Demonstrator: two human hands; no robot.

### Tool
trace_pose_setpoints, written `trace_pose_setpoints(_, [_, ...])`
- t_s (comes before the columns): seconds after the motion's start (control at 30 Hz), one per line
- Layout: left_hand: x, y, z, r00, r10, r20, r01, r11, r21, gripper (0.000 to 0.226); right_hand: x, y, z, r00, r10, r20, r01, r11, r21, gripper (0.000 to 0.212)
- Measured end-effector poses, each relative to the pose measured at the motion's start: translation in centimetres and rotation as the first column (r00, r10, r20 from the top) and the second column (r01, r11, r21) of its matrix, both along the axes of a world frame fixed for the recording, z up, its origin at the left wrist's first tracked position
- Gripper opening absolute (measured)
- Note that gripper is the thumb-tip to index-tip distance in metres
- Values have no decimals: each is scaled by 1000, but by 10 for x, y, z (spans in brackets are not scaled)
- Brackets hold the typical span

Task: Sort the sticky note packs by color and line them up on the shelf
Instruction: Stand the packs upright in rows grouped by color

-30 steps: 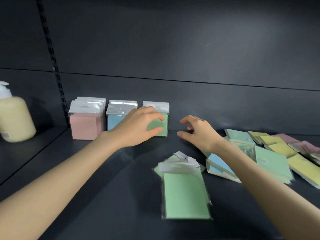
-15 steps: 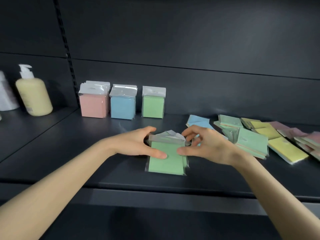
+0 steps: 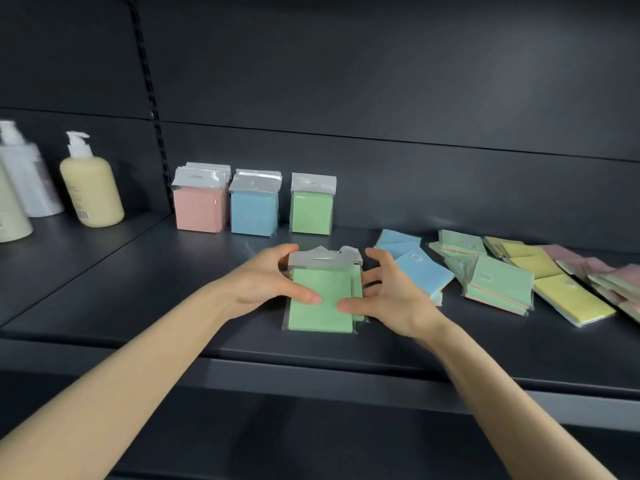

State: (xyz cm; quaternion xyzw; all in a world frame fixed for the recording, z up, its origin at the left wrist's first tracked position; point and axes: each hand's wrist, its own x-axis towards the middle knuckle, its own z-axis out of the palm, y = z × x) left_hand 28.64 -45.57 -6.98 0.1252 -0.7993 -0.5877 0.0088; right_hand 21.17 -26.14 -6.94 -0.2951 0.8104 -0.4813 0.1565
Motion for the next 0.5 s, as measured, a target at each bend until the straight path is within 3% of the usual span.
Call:
trace_pose_setpoints(0.17, [1, -1, -3, 989, 36, -143, -14, 989, 148, 74, -1, -7, 0, 1000, 3, 22, 0, 995, -100, 83])
trace_pose_setpoints(0.33, [2, -4, 5, 967, 35, -254, -27, 999, 33, 63, -7, -18, 3, 998, -26, -55, 15, 981, -192, 52])
trace_pose_setpoints(0.5, [-2, -20, 7, 952, 10, -306, -15, 1000, -14, 51, -17, -33, 6, 991, -68, -117, 38, 970, -238, 42])
